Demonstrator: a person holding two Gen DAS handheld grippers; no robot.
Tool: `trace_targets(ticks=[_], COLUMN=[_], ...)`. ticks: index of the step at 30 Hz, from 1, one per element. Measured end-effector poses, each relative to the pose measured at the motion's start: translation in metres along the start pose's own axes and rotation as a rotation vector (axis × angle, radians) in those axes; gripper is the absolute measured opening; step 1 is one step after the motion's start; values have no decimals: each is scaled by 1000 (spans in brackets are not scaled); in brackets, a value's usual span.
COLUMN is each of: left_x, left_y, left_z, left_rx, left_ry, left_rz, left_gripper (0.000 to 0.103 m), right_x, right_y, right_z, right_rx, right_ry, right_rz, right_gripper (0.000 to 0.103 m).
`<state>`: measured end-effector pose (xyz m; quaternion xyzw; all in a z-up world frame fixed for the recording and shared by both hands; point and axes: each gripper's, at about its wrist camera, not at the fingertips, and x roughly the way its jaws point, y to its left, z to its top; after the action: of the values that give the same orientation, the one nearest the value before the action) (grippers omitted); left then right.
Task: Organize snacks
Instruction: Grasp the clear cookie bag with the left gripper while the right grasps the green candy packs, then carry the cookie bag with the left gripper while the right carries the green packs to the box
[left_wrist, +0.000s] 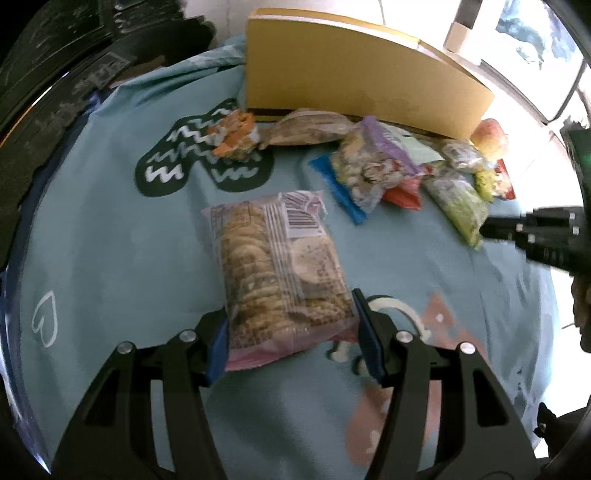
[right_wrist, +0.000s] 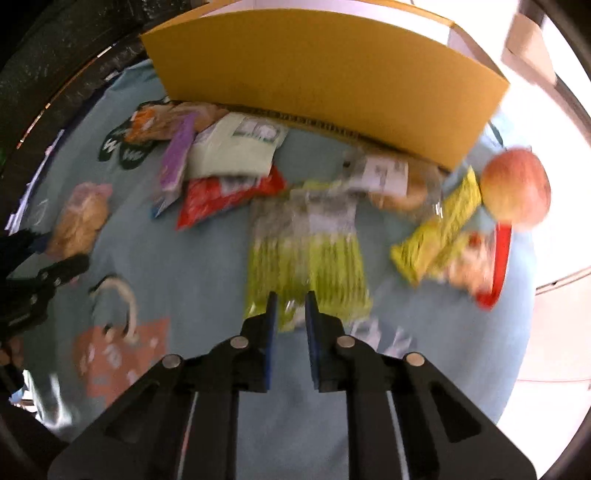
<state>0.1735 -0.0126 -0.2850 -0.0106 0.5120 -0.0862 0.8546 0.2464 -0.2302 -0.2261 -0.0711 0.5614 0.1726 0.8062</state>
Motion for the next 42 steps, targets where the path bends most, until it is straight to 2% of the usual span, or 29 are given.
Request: trace_targets(ticks=[1, 3, 4, 5, 6, 10, 12, 13, 14, 16, 19, 21, 22, 23, 27, 31, 38, 42], left_x=[0, 1, 1, 1, 1, 1, 2, 2, 2, 0, -2, 1, 2, 3, 4, -1, -12, -24], left_y=[-3, -7, -8, -10, -11, -15, -13, -12, -10, -8, -5, -4, -4, -5, -13, -11, -11, -18], left_z=[0, 1, 1, 1, 2, 1, 2, 3, 4, 5, 5, 5, 4, 4, 5, 7, 12, 18], left_rx=[11, 19, 20, 21, 27, 39, 37, 32, 29, 24, 13, 1, -1, 1, 30, 29, 19, 30], left_ry=[-1, 3, 5, 6, 6, 12, 18, 18, 18, 9, 2, 12, 13, 14, 13, 2, -32, -62], left_rz=[-3, -3, -2, -1, -1, 7, 14, 14, 14, 13, 7, 6, 2, -3, -13, -19, -47, -70], left_gripper=[59, 59, 59, 59, 59, 59, 59, 59, 59, 59, 59, 59, 59, 59, 59, 59, 59, 59], right_x=[3, 4, 8, 9, 15, 34, 53, 66, 68, 70, 68, 59, 53, 47, 42, 21, -34, -49], right_y=[2, -2, -5, -8, 0, 23, 32, 32, 23, -10, -7, -10, -8, -11, -14, -24, -44, -47], right_z=[-8, -16, -20, -22, -22, -8, -1, 0, -1, -7, -11, -11, -11, -16, -28, -51, -99, -103], right_rx=[9, 19, 22, 30, 40, -11, -64, -67, -9, 203, 109, 82, 53, 28, 39, 63, 148, 181], right_ry=[6, -11, -21, -34, -54, -81, -18, 38, 34, 66, 90, 80, 69, 69, 53, 21, -56, -83], right_rz=[6, -9, -24, -41, -53, -92, -172, -218, -259, -108, -114, -98, -85, -98, -76, -32, 23, 36], right_gripper=[15, 21, 35, 54, 60, 62, 67, 89, 102, 102, 102, 89, 70, 67, 66, 66, 66, 66])
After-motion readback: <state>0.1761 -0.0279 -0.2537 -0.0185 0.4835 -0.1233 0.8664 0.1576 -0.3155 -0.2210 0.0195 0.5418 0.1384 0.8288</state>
